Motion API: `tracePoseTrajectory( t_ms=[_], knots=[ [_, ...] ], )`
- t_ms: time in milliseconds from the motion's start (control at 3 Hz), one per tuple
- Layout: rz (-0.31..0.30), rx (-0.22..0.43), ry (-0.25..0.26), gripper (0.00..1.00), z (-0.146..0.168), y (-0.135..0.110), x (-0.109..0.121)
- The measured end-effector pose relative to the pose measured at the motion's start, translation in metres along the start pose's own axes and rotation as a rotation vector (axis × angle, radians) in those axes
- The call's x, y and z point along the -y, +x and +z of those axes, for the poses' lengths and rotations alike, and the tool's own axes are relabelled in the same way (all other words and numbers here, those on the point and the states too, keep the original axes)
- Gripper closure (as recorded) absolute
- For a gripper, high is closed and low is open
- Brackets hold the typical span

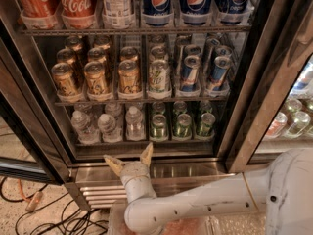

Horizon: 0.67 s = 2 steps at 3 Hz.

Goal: Pick water bottle from bottom shelf of fridge

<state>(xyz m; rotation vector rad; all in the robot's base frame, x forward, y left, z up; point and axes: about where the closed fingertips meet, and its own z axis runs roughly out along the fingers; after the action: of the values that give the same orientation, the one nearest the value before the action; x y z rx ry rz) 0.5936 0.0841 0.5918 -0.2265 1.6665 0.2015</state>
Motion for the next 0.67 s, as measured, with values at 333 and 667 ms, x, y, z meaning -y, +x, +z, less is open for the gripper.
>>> tracePoseTrajectory(
  t_ms=[333, 667],
  knots=[
    [-0.009, 0.057, 0.063, 0.00, -0.0006, -0.0046, 0.0028],
    [-0.038, 0.075, 0.057, 0.00, -0.0044, -0.0098, 0.0003]
  ],
)
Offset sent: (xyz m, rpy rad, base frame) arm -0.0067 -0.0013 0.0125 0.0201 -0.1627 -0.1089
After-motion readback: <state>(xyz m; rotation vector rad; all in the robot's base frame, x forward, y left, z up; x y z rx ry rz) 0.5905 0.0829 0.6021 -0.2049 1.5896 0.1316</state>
